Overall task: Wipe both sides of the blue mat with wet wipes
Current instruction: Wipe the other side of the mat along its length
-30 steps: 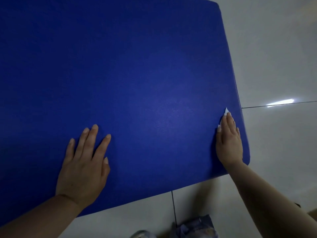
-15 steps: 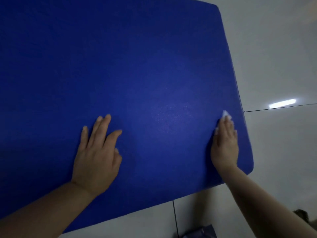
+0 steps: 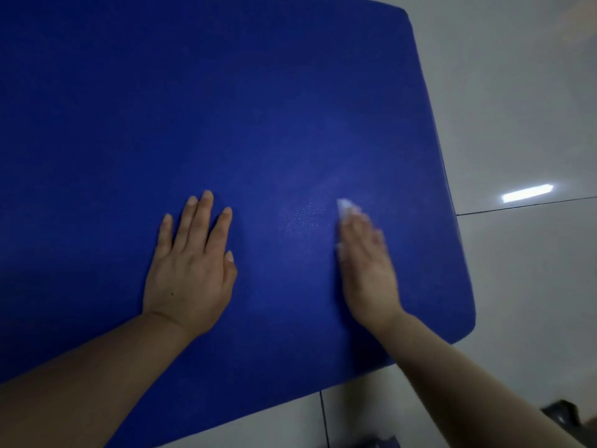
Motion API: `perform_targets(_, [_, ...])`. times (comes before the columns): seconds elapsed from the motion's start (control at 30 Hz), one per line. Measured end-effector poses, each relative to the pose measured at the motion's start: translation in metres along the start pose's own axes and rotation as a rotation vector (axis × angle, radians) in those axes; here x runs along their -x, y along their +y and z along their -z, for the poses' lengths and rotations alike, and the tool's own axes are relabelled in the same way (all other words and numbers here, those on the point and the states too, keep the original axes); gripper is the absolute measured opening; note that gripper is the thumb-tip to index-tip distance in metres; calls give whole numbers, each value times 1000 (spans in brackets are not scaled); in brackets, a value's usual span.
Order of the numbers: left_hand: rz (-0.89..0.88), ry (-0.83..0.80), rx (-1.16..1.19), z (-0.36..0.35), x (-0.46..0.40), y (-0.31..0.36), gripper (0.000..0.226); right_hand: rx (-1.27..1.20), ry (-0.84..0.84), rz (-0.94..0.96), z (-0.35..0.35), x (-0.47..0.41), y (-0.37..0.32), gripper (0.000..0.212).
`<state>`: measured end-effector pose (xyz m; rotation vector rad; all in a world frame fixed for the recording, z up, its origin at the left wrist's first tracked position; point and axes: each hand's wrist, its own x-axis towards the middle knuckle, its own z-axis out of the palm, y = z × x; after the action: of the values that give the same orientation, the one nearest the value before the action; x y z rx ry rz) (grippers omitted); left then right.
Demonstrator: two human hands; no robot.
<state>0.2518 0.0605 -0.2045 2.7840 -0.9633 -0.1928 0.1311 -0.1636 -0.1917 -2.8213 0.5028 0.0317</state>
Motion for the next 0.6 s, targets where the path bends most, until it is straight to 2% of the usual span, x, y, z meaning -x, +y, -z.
perform_targets(0.07, [5, 0, 8, 1, 0, 1, 58, 70, -50, 206, -5, -4, -6, 47])
perform_targets(0.1, [5, 0, 13, 1, -1, 1, 58, 108, -38, 199, -2, -11, 3, 47])
perform_targets(0.13, [5, 1, 18, 0, -1, 2, 58, 131, -7, 113, 2, -18, 16, 48])
perform_targets(0.27, [9, 13, 15, 0, -1, 3, 58, 81, 59, -534, 28, -43, 74, 51])
perform_targets(0.3, [5, 16, 15, 0, 0, 3, 58, 96, 63, -579, 28, -46, 72, 51])
perform_targets(0.33, [2, 20, 14, 0, 0, 3, 58, 107, 87, -530, 26, -46, 59, 51])
perform_targets(0.4, [1, 25, 9, 0, 0, 2, 58, 94, 83, -218, 12, -41, 13, 54])
perform_targets(0.5, [1, 19, -6, 1, 0, 3, 59, 49, -68, 255, -10, -24, -49, 49])
perform_targets(0.53, [2, 14, -10, 1, 0, 3, 59, 58, -73, 325, -12, -24, -55, 46])
perform_targets(0.6, [1, 9, -8, 2, 0, 3, 59, 87, -65, 295, -7, -36, -41, 48])
